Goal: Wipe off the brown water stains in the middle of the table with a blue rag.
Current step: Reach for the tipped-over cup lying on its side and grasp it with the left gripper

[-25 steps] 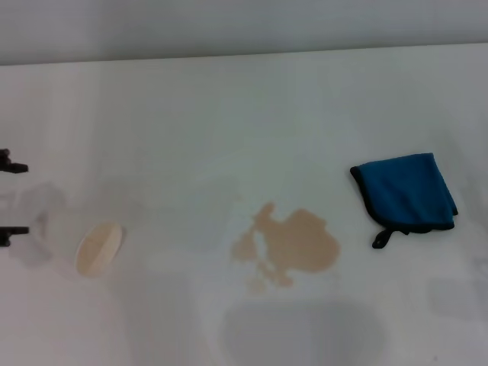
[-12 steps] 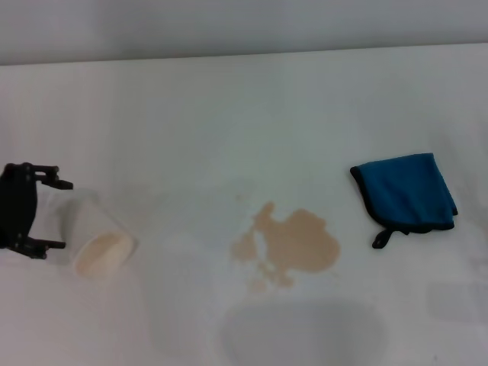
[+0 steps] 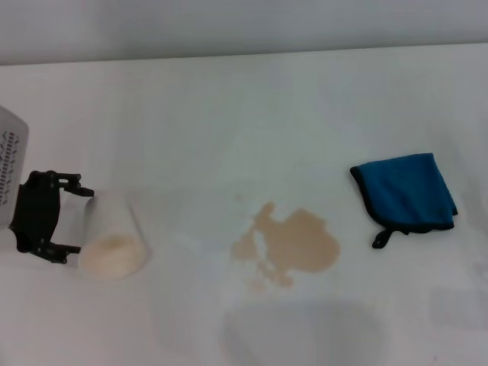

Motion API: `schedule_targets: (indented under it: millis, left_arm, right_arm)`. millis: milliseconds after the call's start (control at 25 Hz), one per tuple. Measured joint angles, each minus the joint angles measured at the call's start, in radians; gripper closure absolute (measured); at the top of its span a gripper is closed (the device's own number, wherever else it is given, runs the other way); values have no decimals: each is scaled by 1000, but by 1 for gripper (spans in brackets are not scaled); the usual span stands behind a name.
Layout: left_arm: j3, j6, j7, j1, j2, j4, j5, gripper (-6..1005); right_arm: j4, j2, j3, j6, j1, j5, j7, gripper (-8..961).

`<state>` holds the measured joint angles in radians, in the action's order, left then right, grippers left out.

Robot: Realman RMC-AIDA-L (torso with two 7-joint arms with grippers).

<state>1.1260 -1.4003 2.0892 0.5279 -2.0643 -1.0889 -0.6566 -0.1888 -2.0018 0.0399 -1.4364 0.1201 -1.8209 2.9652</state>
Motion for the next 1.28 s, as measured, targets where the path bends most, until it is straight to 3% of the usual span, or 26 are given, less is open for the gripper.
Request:
schedule_targets:
  millis: [1280]
  left_arm:
    - [21, 48, 40, 51, 0, -8, -17, 124]
  right_arm:
    - [-7, 0, 0, 6, 3, 0, 0, 126]
